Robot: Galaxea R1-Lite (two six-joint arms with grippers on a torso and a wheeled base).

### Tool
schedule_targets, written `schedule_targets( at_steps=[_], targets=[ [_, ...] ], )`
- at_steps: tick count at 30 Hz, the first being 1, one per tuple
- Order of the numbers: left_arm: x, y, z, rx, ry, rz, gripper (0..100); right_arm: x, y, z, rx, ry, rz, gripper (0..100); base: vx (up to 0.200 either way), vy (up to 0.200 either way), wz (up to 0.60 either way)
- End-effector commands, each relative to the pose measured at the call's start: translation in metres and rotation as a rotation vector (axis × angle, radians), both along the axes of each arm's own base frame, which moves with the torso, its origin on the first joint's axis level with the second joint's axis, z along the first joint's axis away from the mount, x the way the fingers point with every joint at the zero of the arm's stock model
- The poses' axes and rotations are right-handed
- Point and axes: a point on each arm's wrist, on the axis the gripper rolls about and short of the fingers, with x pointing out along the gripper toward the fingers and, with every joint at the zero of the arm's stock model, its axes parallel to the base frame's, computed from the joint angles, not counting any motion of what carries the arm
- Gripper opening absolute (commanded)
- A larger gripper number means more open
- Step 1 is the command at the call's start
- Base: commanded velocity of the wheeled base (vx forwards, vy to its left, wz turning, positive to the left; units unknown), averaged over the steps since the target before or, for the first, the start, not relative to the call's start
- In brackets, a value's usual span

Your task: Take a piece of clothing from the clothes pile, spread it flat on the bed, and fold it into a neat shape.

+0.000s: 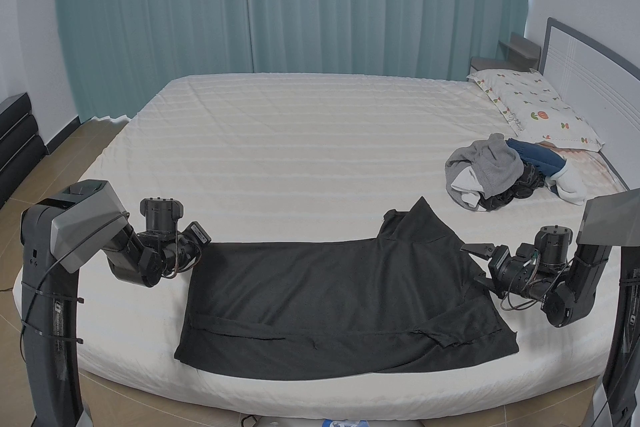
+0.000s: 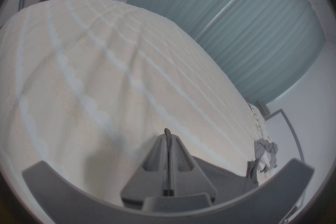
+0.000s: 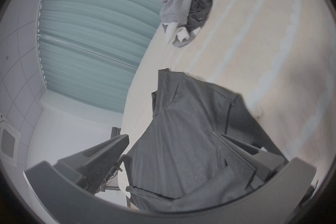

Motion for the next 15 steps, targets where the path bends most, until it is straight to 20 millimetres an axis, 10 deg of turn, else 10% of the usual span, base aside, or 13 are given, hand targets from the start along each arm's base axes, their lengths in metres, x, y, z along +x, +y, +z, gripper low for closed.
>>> schedule_targets(
  at_steps=[1,15],
  targets=[
    [-0.003,0.003,0.012,-0.031,-0.017,0.028,0,0.013,0.006,0.008,-0.006,-0.058,0.019,100,0.000,0.000,0.00],
    [-0.015,0.002,0.013,-0.126,0.022,0.056,0,0.124,0.028,-0.010,-0.377,-0.121,-0.031,100,0.000,0.000,0.00]
  ],
)
